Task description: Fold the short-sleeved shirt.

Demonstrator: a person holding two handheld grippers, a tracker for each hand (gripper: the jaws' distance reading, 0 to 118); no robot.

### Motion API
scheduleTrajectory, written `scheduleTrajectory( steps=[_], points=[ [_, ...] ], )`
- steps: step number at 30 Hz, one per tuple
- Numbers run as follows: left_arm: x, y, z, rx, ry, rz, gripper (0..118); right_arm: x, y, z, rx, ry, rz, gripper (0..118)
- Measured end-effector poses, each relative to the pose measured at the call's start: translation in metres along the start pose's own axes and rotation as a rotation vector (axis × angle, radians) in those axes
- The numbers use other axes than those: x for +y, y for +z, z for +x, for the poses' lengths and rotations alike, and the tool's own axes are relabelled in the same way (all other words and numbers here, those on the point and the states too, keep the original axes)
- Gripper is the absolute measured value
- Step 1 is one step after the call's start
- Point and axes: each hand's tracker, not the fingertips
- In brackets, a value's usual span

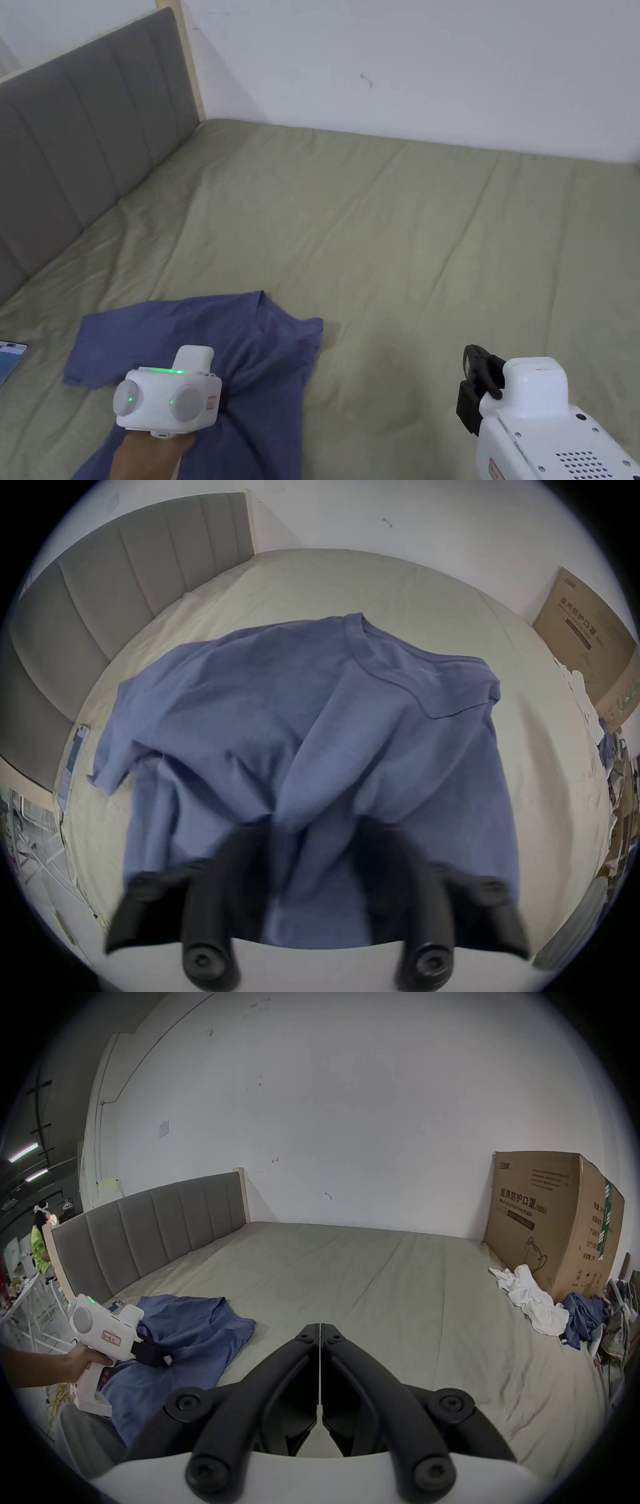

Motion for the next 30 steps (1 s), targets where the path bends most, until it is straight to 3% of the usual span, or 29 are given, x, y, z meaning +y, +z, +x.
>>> scheduleTrajectory(
  steps=[3,6,11,15,22,30],
  points=[
    [-0.003,0.008,-0.004,-0.029,0.022,0.007,11,0.001,0.003,0.003,0.001,-0.025,0.004,3],
    [-0.005,0.024,-0.01,-0.111,0.138,0.059,11,0.003,0.009,0.006,0.001,-0.036,0.017,3],
    [-0.012,0.067,-0.015,-0.335,0.323,0.157,11,0.008,0.022,0.015,0.005,-0.052,0.046,3],
    [-0.007,0.098,-0.007,-0.425,0.392,0.231,11,0.01,0.034,0.024,-0.001,-0.066,0.066,3],
    [0.031,0.162,0.037,-0.531,0.285,0.342,11,0.015,0.064,0.048,-0.035,-0.079,0.111,3],
    [0.094,0.235,0.131,-0.705,0.11,0.449,10,0.02,0.103,0.086,-0.103,-0.084,0.165,3]
  ],
)
